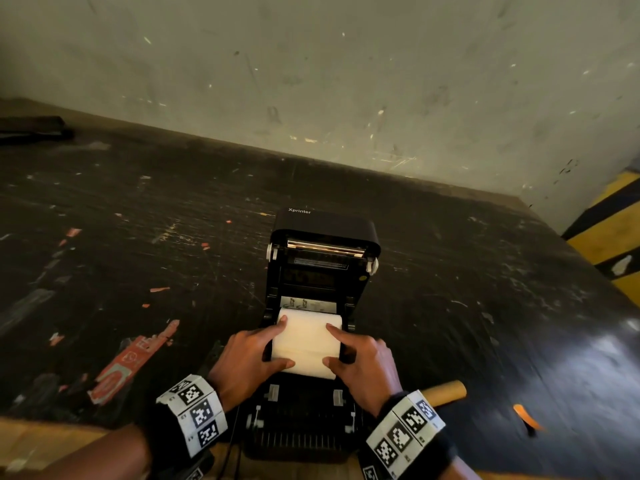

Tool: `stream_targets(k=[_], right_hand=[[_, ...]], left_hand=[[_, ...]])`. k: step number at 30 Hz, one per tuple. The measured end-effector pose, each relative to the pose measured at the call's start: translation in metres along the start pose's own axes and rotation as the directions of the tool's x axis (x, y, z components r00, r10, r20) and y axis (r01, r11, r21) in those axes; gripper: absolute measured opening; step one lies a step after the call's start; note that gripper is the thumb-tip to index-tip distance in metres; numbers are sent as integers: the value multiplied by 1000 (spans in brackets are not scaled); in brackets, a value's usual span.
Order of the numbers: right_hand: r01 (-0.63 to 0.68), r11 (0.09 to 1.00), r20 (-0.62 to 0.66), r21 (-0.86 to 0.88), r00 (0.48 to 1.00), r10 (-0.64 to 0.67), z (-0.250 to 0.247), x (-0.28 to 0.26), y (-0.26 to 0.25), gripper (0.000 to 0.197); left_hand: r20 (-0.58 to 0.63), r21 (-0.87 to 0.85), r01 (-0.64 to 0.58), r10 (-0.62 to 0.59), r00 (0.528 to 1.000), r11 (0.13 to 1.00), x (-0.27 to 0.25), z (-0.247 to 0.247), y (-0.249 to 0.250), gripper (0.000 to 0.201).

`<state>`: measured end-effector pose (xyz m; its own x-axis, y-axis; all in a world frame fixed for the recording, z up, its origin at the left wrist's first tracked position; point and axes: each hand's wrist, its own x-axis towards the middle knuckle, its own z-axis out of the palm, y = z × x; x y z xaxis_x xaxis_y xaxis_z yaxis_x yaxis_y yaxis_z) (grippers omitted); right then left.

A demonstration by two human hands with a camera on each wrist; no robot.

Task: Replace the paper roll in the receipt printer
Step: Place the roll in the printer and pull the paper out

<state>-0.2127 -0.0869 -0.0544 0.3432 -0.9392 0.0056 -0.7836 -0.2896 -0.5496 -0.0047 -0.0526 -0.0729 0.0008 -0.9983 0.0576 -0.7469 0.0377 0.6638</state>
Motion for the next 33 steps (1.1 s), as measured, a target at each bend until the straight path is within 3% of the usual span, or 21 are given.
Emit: stream_targets(k=[15,24,33], right_hand=[[5,1000,40,13,999,-5,-8,14,0,57],[-32,997,42,75,999,29,7,17,18,61],[57,998,51,39,997,-59,5,7,21,58]], left_hand=[[-14,-61,32,-33,999,998,0,2,1,74],[31,39,-18,17,999,999,4,2,-1,67],[141,60,-76,67,988,995,5,-5,-11,65]])
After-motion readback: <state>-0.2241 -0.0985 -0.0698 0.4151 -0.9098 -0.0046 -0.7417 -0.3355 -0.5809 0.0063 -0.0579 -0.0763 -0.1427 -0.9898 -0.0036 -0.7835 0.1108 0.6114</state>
